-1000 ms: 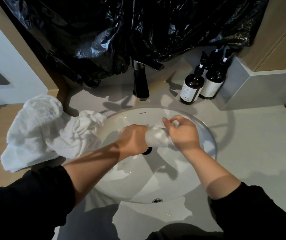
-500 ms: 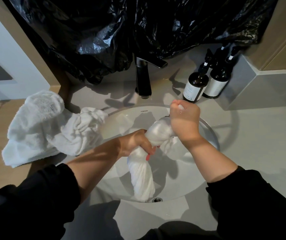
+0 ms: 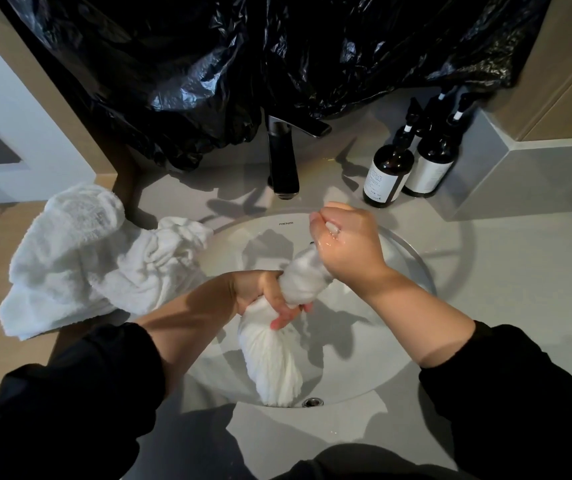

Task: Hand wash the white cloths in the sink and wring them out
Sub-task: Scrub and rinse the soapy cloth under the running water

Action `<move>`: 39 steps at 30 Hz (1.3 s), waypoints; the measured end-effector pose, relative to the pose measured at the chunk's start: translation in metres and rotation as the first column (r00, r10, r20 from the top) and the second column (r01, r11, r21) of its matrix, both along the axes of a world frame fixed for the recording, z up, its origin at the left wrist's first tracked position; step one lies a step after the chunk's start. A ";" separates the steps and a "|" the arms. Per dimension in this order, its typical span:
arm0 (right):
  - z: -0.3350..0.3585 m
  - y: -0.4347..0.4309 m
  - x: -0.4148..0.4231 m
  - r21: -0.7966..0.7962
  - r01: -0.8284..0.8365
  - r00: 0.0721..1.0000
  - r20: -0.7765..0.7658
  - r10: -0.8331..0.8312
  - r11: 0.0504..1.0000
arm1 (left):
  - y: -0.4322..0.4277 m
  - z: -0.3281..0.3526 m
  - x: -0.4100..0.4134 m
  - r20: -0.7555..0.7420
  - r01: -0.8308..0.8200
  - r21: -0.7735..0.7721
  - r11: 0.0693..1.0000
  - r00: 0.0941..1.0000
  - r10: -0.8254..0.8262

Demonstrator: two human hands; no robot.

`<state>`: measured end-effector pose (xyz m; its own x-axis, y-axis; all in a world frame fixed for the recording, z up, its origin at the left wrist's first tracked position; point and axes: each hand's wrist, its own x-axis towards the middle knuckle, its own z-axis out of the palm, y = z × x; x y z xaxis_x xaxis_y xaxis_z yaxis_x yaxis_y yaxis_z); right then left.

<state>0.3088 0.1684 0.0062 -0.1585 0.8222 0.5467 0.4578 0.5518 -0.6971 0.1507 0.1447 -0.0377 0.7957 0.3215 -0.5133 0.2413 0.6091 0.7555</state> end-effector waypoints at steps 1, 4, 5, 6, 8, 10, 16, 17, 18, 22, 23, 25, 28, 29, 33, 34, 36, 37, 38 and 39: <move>0.000 0.005 0.002 -0.139 0.021 0.999 0.036 -0.016 0.990 | 0.001 0.001 0.001 -0.046 -0.049 0.006 0.999 0.998 0.049; 0.002 0.015 0.013 -0.595 0.106 0.988 -0.029 -0.153 0.797 | 0.002 0.007 0.003 -0.235 -0.188 0.154 0.970 0.947 0.221; 0.000 0.017 0.019 -0.696 0.081 0.974 -0.097 -0.205 0.713 | 0.002 0.011 0.003 -0.306 -0.196 0.253 0.947 0.913 0.271; -0.004 0.019 0.026 -0.755 0.037 0.963 -0.147 -0.224 0.655 | 0.003 0.015 0.002 -0.367 -0.188 0.361 0.914 0.872 0.324; -0.012 0.017 0.039 -0.811 -0.136 0.921 -0.316 -0.229 0.570 | 0.004 0.022 0.000 -0.434 -0.132 0.566 0.814 0.791 0.430; -0.015 0.011 0.051 -0.800 -0.442 0.730 -0.584 -0.354 0.407 | 0.004 0.026 -0.003 -0.483 0.003 0.721 0.693 0.720 0.499; -0.014 0.000 0.065 -0.629 -0.768 0.553 -0.554 -0.622 -0.122 | -0.002 0.034 0.002 -0.514 0.408 0.854 0.324 0.559 0.651; -0.016 0.000 0.066 -0.610 -0.773 0.573 -0.553 -0.605 -0.175 | -0.002 0.033 0.003 -0.517 0.430 0.847 0.311 0.534 0.669; -0.021 0.000 0.067 -0.600 -0.774 0.586 -0.561 -0.585 -0.201 | -0.002 0.031 0.003 -0.522 0.453 0.839 0.302 0.510 0.684; -0.025 0.002 0.066 -0.566 -0.805 0.561 -0.627 -0.541 -0.178 | -0.007 0.027 0.011 -0.559 0.576 0.777 0.253 0.447 0.698; -0.025 0.002 0.065 -0.573 -0.807 0.557 -0.653 -0.513 -0.146 | -0.007 0.029 0.014 -0.570 0.615 0.753 0.234 0.431 0.700; -0.024 0.005 0.060 -0.598 -0.797 0.557 -0.677 -0.481 -0.082 | -0.007 0.033 0.021 -0.567 0.691 0.705 0.161 0.412 0.714; -0.017 0.014 0.047 -0.687 -0.725 0.573 -0.638 -0.514 0.044 | -0.004 0.029 0.030 -0.422 0.751 0.639 -0.169 0.525 0.739; -0.014 0.018 0.041 -0.731 -0.674 0.587 -0.616 -0.526 0.103 | -0.005 0.029 0.031 -0.399 0.735 0.642 -0.216 0.561 0.725; 0.002 0.030 0.022 -0.794 -0.416 0.610 -0.605 -0.512 0.444 | -0.002 0.033 0.038 -0.406 0.685 0.727 -0.049 0.485 0.775; 0.008 0.031 0.018 -0.776 -0.342 0.609 -0.613 -0.504 0.530 | 0.000 0.033 0.038 -0.460 0.658 0.749 0.074 0.438 0.772; 0.018 0.033 0.012 -0.731 -0.232 0.613 -0.622 -0.488 0.641 | 0.003 0.028 0.039 -0.500 0.502 0.831 0.239 0.486 0.716; 0.019 0.034 0.009 -0.712 -0.204 0.619 -0.626 -0.474 0.672 | 0.004 0.026 0.039 -0.497 0.377 0.865 0.332 0.550 0.671; 0.020 0.035 0.007 -0.695 -0.190 0.630 -0.628 -0.457 0.694 | 0.005 0.023 0.037 -0.475 0.239 0.873 0.425 0.617 0.627; 0.021 0.035 0.005 -0.689 -0.173 0.654 -0.615 -0.441 0.704 | 0.006 0.022 0.036 -0.432 0.104 0.857 0.505 0.678 0.594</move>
